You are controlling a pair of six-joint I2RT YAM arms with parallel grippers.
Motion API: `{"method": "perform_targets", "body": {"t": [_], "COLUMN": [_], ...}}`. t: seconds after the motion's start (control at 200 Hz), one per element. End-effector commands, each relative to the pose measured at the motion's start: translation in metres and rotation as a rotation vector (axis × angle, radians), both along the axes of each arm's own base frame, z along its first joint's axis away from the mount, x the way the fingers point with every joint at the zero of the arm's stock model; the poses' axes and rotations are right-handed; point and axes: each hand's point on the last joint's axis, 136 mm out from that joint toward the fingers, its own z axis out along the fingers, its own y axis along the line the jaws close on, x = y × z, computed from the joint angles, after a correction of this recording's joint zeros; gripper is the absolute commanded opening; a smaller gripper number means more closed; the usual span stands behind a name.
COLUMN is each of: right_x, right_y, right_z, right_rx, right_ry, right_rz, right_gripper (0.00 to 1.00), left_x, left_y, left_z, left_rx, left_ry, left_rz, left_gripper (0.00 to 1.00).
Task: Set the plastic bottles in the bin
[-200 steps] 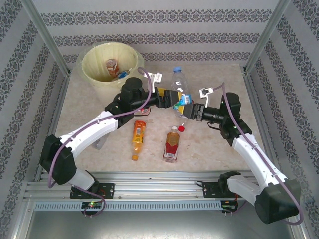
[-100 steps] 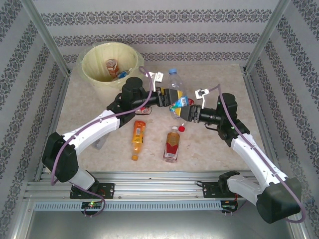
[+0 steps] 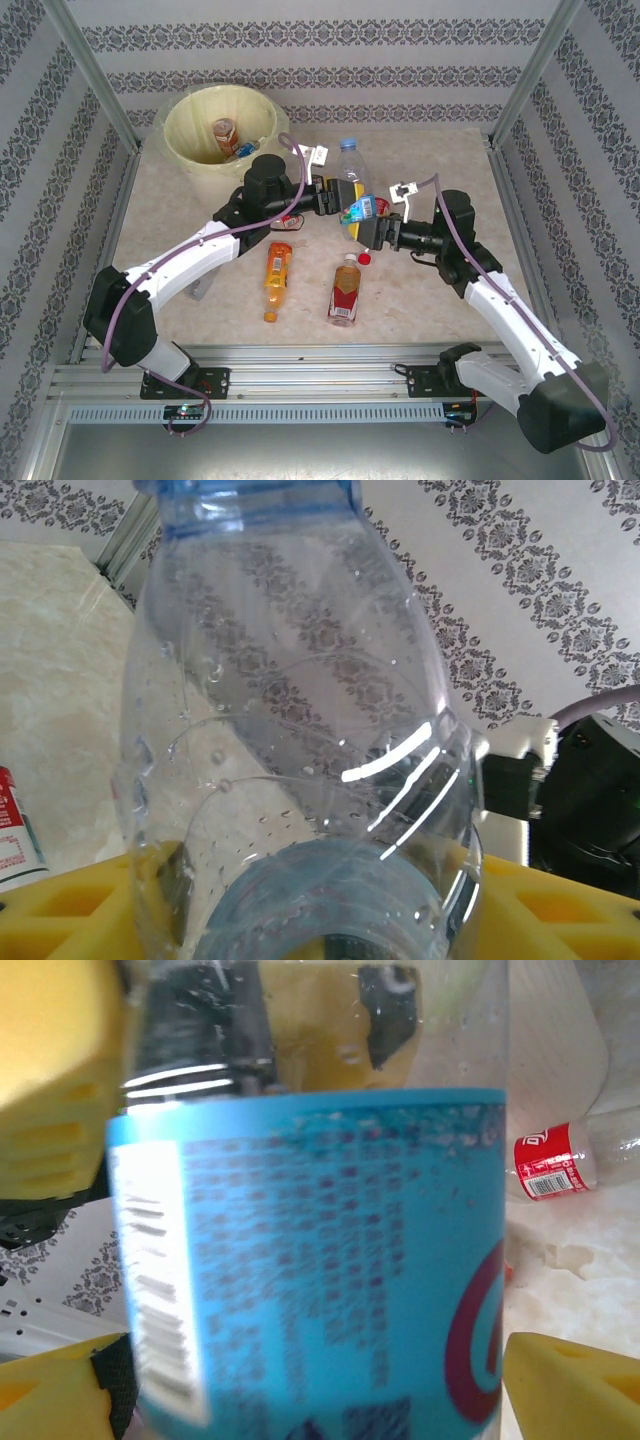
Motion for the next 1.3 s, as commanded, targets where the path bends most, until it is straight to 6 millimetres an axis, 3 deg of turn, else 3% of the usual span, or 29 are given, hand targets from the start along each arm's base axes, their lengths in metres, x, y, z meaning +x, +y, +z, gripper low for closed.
{"method": "perform_targets", "body": {"t": [0.0, 0.125, 0.335, 0.729, 0.939, 1.299], "right_x": [-0.012, -0.019, -0.026, -0.029, -0.031, -0.032], "right_y": [-0.004, -0.011, -0.022, -0.027, -0.03, -0.031], "right_z": [0.013, 0.022, 0.036, 0.039, 0.038, 0.036], "right_rx": [-0.009, -0.017, -0.034, -0.059, -0.078, -0.093], "right_ry": [-0.059, -0.092, -0.142, -0.168, -0.176, -0.18], "right_rz": [-0.006, -0.044, -0.106, -0.13, -0.14, -0.138], "right_gripper": [0.95, 0.97, 0.98, 0.98, 0.98, 0.98], "left_x": [0.003, 0.015, 0.042, 0.092, 0.122, 0.157], "left_y": [0.018, 0.039, 0.094, 0.197, 0.237, 0.261], "left_z": [0.035, 0.043, 0.065, 0.096, 0.079, 0.032], "left_rx": [0.005, 0.078, 0.255, 0.642, 0.827, 1.033], "left_ry": [-0.093, -0.12, -0.194, -0.297, -0.276, -0.181], "left_rz": [0.038, 0.097, 0.266, 0.574, 0.664, 0.61], "left_gripper": [0.65, 0.65, 0.65, 0.65, 0.66, 0.7]}}
